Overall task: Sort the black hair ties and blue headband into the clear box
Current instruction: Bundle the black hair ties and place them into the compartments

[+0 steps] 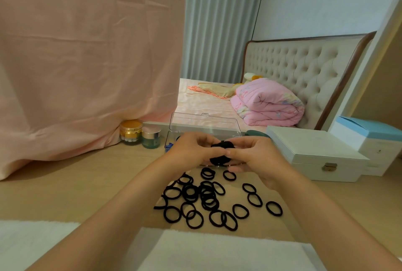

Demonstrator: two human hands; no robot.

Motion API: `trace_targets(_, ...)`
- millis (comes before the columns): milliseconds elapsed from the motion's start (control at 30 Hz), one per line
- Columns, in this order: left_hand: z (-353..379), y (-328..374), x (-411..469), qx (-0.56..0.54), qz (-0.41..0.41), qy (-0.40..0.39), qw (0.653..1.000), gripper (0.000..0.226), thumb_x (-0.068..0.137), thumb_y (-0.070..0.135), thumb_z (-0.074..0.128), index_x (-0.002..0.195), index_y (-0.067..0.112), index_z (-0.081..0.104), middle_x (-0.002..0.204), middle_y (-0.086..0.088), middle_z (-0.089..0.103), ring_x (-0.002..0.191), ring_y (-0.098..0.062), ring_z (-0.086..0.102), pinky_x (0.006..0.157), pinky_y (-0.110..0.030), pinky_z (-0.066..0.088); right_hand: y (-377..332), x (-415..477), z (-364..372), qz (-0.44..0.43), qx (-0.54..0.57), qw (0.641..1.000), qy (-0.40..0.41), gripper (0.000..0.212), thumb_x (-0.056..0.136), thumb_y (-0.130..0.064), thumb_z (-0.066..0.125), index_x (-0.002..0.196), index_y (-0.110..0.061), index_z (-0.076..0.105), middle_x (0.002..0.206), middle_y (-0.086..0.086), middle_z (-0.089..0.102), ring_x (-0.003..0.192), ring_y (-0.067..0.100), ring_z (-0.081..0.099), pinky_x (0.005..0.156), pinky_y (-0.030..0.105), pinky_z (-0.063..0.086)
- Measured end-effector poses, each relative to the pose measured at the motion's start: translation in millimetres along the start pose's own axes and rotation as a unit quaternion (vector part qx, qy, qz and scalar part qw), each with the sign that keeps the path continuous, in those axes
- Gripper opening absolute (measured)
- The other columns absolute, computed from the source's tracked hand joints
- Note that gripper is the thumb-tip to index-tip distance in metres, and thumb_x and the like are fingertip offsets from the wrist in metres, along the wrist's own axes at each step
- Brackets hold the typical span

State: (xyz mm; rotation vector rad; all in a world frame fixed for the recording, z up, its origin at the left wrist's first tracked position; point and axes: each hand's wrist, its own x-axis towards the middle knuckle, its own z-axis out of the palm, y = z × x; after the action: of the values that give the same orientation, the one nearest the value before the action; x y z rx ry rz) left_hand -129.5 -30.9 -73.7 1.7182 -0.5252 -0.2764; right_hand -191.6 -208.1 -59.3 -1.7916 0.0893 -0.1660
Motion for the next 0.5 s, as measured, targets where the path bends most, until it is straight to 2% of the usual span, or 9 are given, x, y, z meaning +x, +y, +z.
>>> trace_targets(67, -3, 8, 10, -0.038, -0.001, 0.007, 0.999, 0.023, 0.082, 0.017, 0.081, 0.104, 0.012, 0.075, 0.100, -0.010, 0.077, 0.091, -0.021, 0.076, 0.086, -0.034, 0.061, -9, 7, -5, -0.010, 0.025, 1.000, -0.003, 0.025, 0.087, 0.001, 0.074, 0.107, -0.013, 0.074, 0.093, 0.012, 0.078, 0.083, 0.028, 0.078, 0.066, 0.036, 0.065)
trace_targets(233, -3, 25, 48, -0.113, 0.004, 0.027, 0.993, 0.027, 0.080, 0.015, 0.083, 0.103, 0.008, 0.071, 0.098, -0.011, 0.076, 0.087, -0.021, 0.076, 0.080, -0.031, 0.061, -25, 32, -23, -0.037, 0.053, 0.998, -0.019, 0.025, 0.090, 0.000, 0.070, 0.111, -0.013, 0.074, 0.097, 0.011, 0.079, 0.086, 0.029, 0.077, 0.070, 0.037, 0.065)
trace_targets(367, 10, 24, 73, -0.041, 0.018, 0.033, 0.998, 0.023, 0.085, 0.031, 0.079, 0.103, 0.019, 0.073, 0.094, 0.003, 0.076, 0.078, -0.005, 0.072, 0.073, -0.025, 0.056, -23, 53, -38, -0.030, 0.054, 0.998, 0.013, 0.021, 0.090, 0.000, 0.070, 0.109, -0.009, 0.075, 0.096, 0.011, 0.079, 0.084, 0.026, 0.078, 0.064, 0.028, 0.063)
trace_targets(433, 16, 19, 82, 0.022, 0.031, 0.037, 0.999, 0.026, 0.088, 0.037, 0.074, 0.110, 0.024, 0.071, 0.100, 0.006, 0.073, 0.086, -0.006, 0.070, 0.075, -0.024, 0.054, -15, 64, -45, -0.025, 0.023, 0.998, 0.059, 0.020, 0.089, 0.001, 0.071, 0.107, -0.006, 0.076, 0.090, 0.011, 0.079, 0.078, 0.023, 0.078, 0.060, 0.025, 0.061)
trace_targets(500, 19, 8, 89, 0.122, 0.050, 0.039, 0.990, 0.032, 0.090, 0.043, 0.069, 0.118, 0.027, 0.065, 0.108, 0.011, 0.069, 0.095, -0.007, 0.065, 0.081, -0.028, 0.054, -5, 73, -48, -0.020, -0.030, 0.994, 0.104, 0.019, 0.088, 0.001, 0.073, 0.105, -0.005, 0.077, 0.086, 0.011, 0.079, 0.073, 0.022, 0.077, 0.061, 0.028, 0.062)
